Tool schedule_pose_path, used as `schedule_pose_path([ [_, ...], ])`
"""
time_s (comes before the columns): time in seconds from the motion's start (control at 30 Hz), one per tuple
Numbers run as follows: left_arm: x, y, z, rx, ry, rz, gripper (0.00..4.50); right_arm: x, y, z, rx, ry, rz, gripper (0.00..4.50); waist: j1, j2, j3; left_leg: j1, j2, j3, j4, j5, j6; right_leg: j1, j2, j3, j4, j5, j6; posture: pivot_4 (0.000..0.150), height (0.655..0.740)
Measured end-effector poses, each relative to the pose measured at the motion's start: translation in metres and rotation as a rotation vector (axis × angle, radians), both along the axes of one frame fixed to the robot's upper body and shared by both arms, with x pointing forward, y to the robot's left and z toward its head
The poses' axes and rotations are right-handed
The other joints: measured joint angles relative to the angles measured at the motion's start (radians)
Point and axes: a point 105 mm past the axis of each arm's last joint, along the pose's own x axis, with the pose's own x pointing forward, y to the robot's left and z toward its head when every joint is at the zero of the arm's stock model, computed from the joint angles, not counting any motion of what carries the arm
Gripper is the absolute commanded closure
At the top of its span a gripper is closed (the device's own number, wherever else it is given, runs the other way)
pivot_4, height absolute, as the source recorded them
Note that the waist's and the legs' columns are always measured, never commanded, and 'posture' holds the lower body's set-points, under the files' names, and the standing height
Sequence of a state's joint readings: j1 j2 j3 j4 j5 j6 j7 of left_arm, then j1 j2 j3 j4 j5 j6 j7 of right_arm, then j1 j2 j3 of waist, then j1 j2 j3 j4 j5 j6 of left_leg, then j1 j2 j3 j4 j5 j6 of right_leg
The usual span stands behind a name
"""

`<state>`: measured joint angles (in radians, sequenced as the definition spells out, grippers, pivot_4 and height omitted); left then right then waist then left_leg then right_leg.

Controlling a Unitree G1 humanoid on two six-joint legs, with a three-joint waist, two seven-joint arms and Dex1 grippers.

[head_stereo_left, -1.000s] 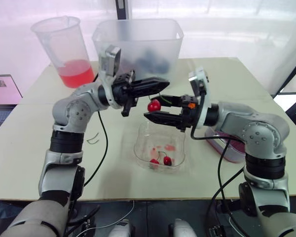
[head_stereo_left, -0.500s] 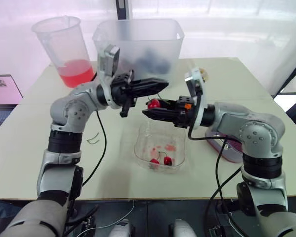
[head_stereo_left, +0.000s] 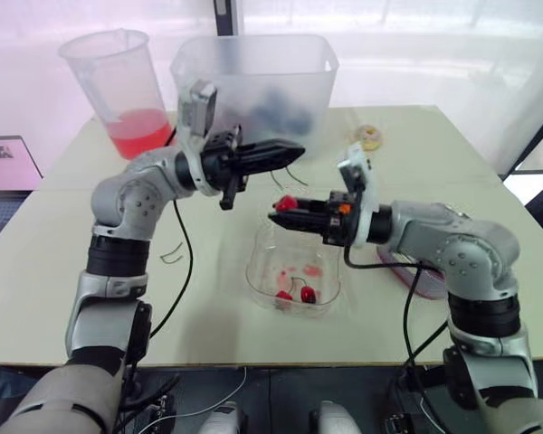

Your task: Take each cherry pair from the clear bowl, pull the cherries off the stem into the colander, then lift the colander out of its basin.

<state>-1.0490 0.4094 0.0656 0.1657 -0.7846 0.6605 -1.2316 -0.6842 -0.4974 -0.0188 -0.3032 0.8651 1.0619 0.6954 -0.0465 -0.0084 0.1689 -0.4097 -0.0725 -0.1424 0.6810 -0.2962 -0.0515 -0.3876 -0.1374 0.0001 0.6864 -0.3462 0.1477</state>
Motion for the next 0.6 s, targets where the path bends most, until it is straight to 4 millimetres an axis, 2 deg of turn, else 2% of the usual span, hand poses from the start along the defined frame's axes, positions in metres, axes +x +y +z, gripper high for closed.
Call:
schedule_pose_path([
  [0.17, 0.003, 0.008, 0.009, -0.035, -0.005, 0.029, 4.50, 0.000, -0.009, -0.011, -0.023, 0.033, -0.017, 3.62, -0.001, 0.000, 0.000, 0.000, 0.000, 0.000, 0.000, 0.000, 0.000, 0.000, 0.001, 0.000, 0.000, 0.000, 0.000, 0.150, 0.7400],
  [0.3, 0.005, 0.016, 0.010, -0.026, -0.008, 0.057, 4.50, -0.001, -0.026, -0.003, -0.034, 0.012, -0.044, 3.62, 0.000, 0.000, 0.000, 0.000, 0.000, 0.000, 0.000, 0.000, 0.000, 0.000, 0.000, 0.000, -0.001, 0.000, 0.000, 0.150, 0.7400],
  [0.4, 0.009, 0.030, 0.002, -0.016, 0.014, 0.110, 4.50, -0.003, -0.066, 0.012, -0.157, -0.046, -0.138, 3.62, 0.005, 0.000, 0.000, 0.000, -0.001, 0.000, 0.000, 0.000, 0.000, 0.001, 0.000, 0.000, -0.002, 0.000, 0.000, 0.150, 0.7400],
  [0.47, 0.012, 0.040, -0.006, -0.016, 0.039, 0.144, 4.50, -0.004, -0.104, 0.024, -0.268, -0.081, -0.245, 3.62, 0.008, 0.000, 0.000, 0.000, -0.001, 0.001, 0.000, 0.000, 0.000, 0.001, 0.000, -0.001, -0.002, 0.000, 0.000, 0.150, 0.7400],
  [0.53, 0.014, 0.043, -0.013, -0.009, 0.056, 0.164, 4.50, -0.001, -0.140, 0.031, -0.372, -0.089, -0.370, 3.62, 0.006, 0.000, 0.000, 0.000, -0.001, 0.003, 0.000, 0.000, 0.000, 0.002, 0.001, -0.001, -0.002, 0.000, 0.000, 0.150, 0.7400],
  [0.6, 0.014, 0.044, -0.017, 0.004, 0.057, 0.179, 4.50, 0.004, -0.173, 0.028, -0.496, -0.088, -0.490, 3.62, 0.002, 0.000, 0.000, 0.000, 0.000, 0.004, 0.000, 0.000, 0.000, 0.001, 0.001, -0.001, -0.002, 0.000, 0.000, 0.150, 0.7400],
])
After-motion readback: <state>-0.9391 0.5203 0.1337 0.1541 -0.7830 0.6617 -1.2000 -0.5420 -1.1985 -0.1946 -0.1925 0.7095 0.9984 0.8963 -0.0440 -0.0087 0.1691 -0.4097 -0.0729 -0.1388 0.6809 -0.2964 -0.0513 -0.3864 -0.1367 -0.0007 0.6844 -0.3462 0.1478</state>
